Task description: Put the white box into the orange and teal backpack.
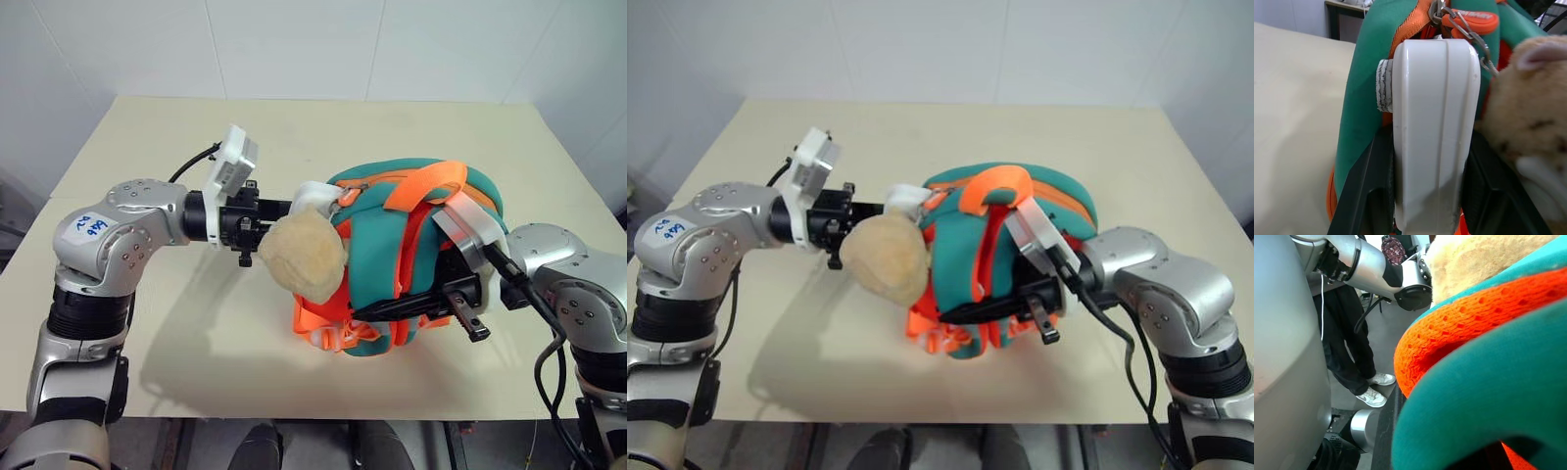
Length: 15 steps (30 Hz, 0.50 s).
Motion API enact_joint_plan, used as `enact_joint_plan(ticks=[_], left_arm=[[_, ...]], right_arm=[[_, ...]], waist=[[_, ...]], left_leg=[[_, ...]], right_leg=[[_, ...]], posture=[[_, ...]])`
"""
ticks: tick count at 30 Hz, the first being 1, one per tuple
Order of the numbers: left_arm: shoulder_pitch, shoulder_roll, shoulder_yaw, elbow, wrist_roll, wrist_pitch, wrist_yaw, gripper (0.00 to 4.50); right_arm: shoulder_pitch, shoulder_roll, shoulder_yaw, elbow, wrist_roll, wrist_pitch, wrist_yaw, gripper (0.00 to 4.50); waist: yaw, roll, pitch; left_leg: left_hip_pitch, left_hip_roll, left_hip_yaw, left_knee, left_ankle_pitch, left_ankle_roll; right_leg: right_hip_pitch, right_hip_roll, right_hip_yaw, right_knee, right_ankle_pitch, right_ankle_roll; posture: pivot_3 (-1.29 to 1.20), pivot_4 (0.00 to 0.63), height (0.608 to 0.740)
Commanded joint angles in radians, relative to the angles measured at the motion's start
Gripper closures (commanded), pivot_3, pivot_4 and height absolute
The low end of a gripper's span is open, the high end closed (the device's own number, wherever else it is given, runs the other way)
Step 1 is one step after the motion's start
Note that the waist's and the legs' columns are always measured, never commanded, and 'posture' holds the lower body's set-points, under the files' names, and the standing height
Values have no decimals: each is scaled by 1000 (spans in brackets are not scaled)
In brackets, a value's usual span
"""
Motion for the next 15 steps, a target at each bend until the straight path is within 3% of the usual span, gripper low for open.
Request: enact_joint_plan(ticks=[1, 15], left_arm=[[-30, -19, -44, -90, -24, 33, -9, 3181], [-82, -37, -151, -149, 96, 67, 71, 3183]], right_arm=[[-13, 13, 3, -6, -15, -21, -16, 4013], [-22, 41, 24, 9, -48, -41, -15, 4013]], waist=[[0, 0, 0], [0, 0, 0]], left_leg=[[0, 0, 0, 0, 0, 0], [0, 0, 0, 2, 0, 0]], right_leg=[[0, 0, 0, 0, 0, 0], [0, 0, 0, 2, 0, 0]], posture=[[0, 150, 740], [0, 150, 740]])
